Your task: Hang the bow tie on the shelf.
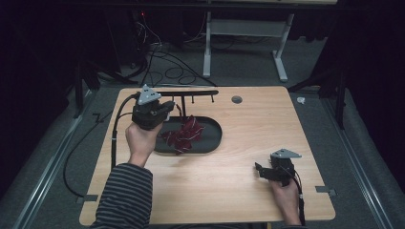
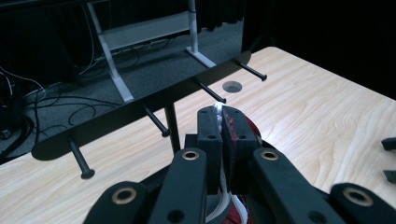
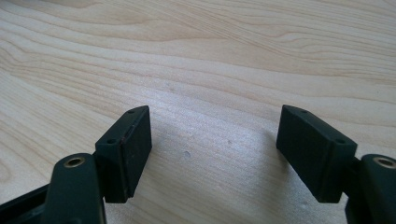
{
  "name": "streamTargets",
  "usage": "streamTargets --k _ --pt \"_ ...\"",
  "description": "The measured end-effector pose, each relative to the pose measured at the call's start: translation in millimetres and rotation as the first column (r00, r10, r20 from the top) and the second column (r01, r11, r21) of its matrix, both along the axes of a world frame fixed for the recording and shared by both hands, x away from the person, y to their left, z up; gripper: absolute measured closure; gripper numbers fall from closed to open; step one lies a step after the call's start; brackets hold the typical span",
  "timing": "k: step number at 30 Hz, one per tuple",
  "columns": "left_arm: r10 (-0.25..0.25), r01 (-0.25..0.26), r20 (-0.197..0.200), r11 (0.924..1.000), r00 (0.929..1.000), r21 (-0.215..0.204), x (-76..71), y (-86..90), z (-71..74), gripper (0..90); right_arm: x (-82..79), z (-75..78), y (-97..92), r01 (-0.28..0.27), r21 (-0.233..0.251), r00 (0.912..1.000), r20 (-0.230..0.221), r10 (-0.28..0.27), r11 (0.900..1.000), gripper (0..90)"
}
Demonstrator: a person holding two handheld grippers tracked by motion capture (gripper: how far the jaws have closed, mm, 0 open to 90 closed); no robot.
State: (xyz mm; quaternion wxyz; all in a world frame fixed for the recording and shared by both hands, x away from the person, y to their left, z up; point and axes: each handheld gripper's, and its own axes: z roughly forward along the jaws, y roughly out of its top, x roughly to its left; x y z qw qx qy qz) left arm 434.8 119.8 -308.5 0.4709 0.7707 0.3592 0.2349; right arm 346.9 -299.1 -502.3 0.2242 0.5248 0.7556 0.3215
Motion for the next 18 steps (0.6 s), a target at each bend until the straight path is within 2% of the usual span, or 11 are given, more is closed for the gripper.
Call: streamTargets --k 13,18 --pt "0.059 -0.059 -0.018 0.9981 0.9981 -0.018 22.9 3.3 -3.0 87.0 0.0 0.0 0.1 0.000 -0.001 1.0000 0.000 0.000 1.0000 28.1" --pt "0.072 -0.073 -0.025 0.9973 0.9971 -0.009 29.1 3.0 -5.4 86.9 0.0 0.0 0.1 0.000 -0.003 1.0000 0.001 0.000 1.0000 28.2"
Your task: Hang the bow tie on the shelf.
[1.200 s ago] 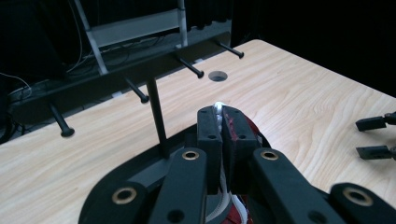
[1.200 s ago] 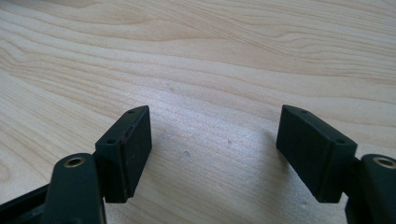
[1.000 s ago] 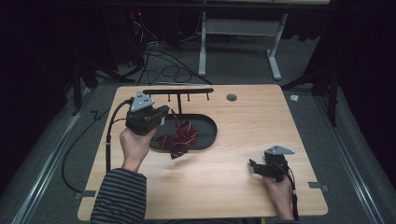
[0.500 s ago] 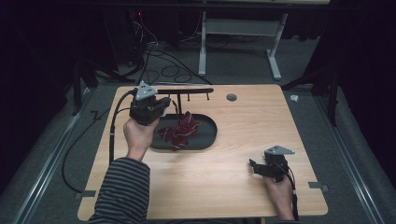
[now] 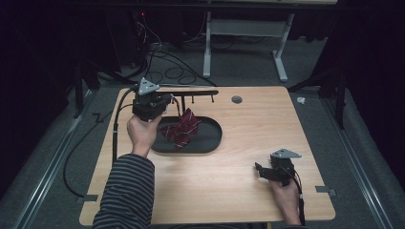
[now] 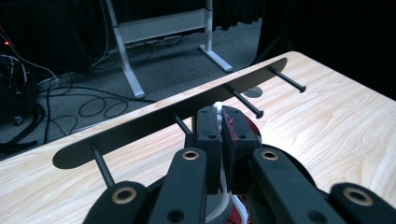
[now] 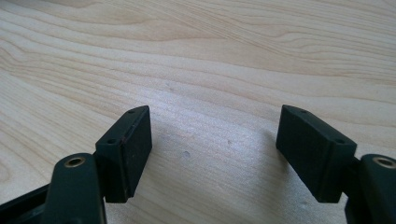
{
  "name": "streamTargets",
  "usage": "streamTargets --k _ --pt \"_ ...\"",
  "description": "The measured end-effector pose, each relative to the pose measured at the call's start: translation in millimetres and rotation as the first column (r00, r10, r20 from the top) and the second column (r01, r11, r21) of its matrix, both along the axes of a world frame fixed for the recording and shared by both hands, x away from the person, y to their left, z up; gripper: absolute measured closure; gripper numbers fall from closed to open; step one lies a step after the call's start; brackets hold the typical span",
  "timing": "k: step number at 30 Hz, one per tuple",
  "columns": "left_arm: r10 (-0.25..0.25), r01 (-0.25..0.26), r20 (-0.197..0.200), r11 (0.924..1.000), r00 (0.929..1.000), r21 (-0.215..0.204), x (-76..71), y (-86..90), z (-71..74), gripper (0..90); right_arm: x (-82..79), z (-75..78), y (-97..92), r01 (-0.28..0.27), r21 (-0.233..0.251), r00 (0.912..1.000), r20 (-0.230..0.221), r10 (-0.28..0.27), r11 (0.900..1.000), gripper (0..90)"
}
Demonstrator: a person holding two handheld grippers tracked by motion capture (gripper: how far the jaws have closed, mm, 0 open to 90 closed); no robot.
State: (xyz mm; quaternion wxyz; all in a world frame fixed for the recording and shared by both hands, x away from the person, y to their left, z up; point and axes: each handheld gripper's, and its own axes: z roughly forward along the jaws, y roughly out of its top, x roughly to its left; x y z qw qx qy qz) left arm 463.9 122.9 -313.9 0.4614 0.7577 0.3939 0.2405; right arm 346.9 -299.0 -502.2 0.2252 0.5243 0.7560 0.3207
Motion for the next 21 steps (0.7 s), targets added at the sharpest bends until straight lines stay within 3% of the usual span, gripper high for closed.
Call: streamTargets --k 21 --pt "0.082 -0.082 -0.035 0.9965 0.9960 0.020 26.8 -0.3 -15.7 86.7 0.1 0.0 0.0 -0.002 -0.003 1.0000 0.001 0.002 1.0000 28.2"
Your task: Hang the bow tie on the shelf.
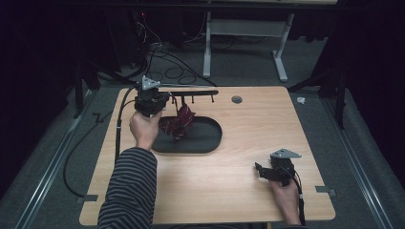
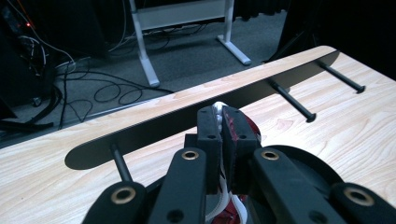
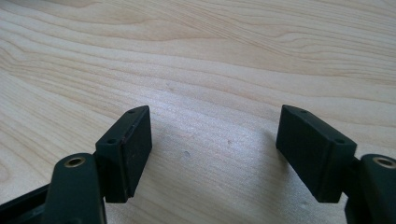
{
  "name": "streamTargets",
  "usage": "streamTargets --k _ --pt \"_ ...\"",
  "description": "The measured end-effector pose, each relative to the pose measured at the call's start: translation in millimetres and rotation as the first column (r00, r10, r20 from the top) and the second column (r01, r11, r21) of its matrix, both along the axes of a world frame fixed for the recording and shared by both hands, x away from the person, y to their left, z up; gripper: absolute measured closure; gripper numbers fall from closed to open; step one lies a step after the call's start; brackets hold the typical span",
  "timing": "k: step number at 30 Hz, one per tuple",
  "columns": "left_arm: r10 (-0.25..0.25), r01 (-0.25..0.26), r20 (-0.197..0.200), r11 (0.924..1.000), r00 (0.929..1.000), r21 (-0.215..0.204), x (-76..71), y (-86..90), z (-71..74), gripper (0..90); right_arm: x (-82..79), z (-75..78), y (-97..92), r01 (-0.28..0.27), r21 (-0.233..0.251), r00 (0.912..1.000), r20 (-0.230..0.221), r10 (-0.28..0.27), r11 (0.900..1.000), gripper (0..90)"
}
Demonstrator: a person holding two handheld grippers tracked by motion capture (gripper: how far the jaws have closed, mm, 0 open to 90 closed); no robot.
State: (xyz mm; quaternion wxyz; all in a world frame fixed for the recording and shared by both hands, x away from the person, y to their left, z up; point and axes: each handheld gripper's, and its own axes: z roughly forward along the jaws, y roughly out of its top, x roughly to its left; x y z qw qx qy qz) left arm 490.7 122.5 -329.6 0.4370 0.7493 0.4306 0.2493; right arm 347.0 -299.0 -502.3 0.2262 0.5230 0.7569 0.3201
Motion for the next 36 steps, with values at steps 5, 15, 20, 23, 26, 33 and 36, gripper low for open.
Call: streamTargets --k 5,15,20,23,26,33,36 --pt "0.010 -0.010 -0.005 0.9999 0.9999 0.011 2.7 -1.8 -3.2 86.4 0.0 0.0 0.0 0.000 0.000 1.0000 0.000 0.000 1.0000 28.2" --pt "0.020 -0.020 -0.015 0.9993 0.9997 0.030 5.1 -4.8 -7.0 84.9 0.0 0.0 0.0 0.000 0.000 1.0000 0.000 0.000 1.0000 28.2" --pt "0.014 -0.013 -0.023 0.9995 0.9996 0.029 4.6 -4.0 -6.7 80.9 0.0 0.0 0.0 0.000 0.000 1.0000 0.000 0.000 1.0000 28.1" --pt "0.013 -0.012 -0.026 0.9995 0.9996 0.030 4.3 -3.8 -6.5 80.2 0.0 0.0 0.0 0.000 0.000 1.0000 0.000 0.000 1.0000 28.1" --pt "0.011 -0.009 -0.031 0.9992 0.9995 0.039 3.8 -3.0 -6.8 79.7 0.0 0.0 0.0 0.000 0.000 1.0000 0.000 0.000 1.0000 28.1" --pt "0.001 0.000 -0.023 0.9993 0.9997 0.037 -1.8 -1.7 -5.1 78.6 0.0 0.0 0.0 0.000 0.000 1.0000 0.000 0.000 1.0000 28.1" --pt "0.000 0.001 -0.015 0.9991 0.9999 0.044 -4.5 -1.0 -4.6 77.2 -0.1 0.0 0.1 0.000 0.000 1.0000 0.000 0.000 1.0000 28.1"
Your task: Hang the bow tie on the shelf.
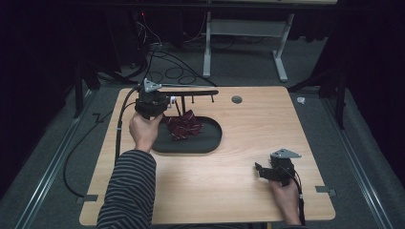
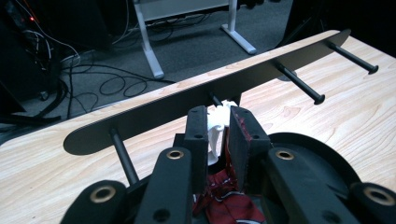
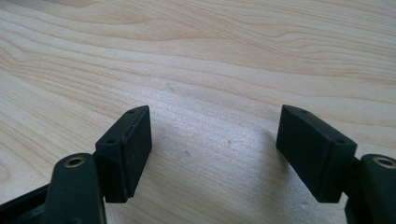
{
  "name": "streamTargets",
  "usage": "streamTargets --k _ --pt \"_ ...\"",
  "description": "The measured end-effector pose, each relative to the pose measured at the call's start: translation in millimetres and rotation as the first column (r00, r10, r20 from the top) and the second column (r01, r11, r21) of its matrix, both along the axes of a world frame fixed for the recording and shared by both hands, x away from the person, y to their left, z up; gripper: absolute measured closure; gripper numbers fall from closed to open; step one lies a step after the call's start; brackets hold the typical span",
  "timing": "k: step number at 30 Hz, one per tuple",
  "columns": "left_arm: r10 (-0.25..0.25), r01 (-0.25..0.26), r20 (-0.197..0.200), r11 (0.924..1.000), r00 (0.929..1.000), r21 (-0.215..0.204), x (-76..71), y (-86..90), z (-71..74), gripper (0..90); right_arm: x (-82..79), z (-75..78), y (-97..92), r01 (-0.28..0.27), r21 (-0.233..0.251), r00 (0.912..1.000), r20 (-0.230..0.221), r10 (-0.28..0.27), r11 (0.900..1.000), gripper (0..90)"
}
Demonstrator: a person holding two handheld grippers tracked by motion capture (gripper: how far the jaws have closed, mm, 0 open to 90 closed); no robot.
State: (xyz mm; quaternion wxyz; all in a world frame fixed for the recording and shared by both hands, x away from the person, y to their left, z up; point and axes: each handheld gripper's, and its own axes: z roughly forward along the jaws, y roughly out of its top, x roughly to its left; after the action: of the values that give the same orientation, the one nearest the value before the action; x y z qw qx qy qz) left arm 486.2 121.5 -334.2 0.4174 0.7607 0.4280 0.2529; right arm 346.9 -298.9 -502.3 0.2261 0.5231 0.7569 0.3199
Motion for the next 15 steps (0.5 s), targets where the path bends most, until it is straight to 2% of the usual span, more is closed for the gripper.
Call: streamTargets --k 4,15 --pt "-0.012 0.012 0.000 0.9998 0.9999 -0.013 -2.7 1.0 0.5 75.8 0.0 0.0 0.1 0.000 0.001 1.0000 0.000 0.000 1.0000 28.1" --pt "-0.035 0.036 0.009 0.9992 0.9993 -0.016 -13.6 6.2 1.5 71.0 0.0 0.0 0.1 0.000 0.000 1.0000 0.000 0.000 1.0000 28.2"
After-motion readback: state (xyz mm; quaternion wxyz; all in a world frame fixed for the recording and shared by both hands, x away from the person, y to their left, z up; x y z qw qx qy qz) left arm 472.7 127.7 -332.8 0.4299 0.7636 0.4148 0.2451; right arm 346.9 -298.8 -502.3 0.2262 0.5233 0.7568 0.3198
